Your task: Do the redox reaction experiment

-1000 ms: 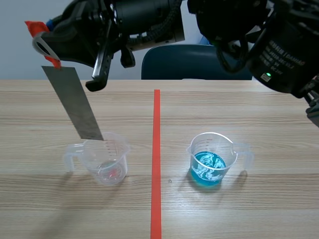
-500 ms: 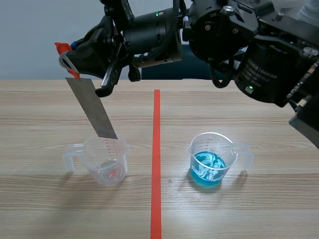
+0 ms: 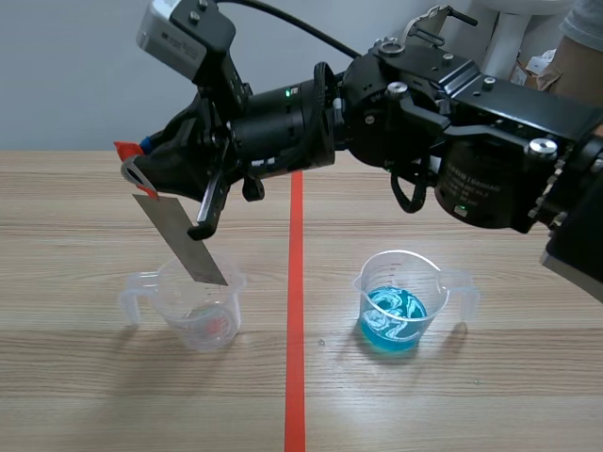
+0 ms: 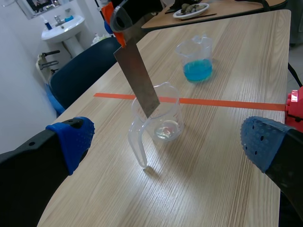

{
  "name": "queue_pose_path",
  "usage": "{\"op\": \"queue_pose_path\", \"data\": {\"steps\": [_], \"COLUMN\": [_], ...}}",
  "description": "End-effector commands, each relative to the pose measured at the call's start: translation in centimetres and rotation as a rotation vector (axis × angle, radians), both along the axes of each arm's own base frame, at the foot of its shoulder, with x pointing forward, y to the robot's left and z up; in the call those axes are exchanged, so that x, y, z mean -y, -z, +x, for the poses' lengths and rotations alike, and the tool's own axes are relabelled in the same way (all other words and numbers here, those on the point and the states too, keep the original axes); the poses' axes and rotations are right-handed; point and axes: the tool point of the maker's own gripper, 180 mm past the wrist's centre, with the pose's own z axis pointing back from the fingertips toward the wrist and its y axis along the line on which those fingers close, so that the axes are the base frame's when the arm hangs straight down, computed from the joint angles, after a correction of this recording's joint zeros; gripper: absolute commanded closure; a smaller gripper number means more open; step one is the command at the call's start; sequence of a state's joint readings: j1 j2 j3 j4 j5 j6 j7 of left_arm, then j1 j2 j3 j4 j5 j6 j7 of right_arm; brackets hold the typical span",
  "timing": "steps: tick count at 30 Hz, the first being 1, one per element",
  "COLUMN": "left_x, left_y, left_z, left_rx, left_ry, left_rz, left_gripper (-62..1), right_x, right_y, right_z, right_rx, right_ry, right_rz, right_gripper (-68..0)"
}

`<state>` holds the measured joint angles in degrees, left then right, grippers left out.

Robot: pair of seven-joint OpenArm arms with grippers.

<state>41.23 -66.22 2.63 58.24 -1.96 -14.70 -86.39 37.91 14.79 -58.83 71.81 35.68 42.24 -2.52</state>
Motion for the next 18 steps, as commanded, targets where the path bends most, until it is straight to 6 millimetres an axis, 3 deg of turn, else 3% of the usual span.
{"op": "queue_pose_path", "data": {"steps": [1,18], "left_x": [0.1,-0.4], "left_y": [-1.3,-2.0], "left_z": [0.3,1.1], "left_rx": [0.04,0.042], "left_ry": [0.016,-0.039], "left_rz": [-0.041,-0.084], "left_gripper": [-62.3,-62.3], "right_x": [-0.3,0.1], "right_y": [-0.7,3.4], "right_z": [-0.3,-1.8], "right_rx": [0.007,0.102], "right_ry": [-0.024,-0.047], "right_rz": [0.029,-0.014], "right_gripper": [-1.1,-1.1]}}
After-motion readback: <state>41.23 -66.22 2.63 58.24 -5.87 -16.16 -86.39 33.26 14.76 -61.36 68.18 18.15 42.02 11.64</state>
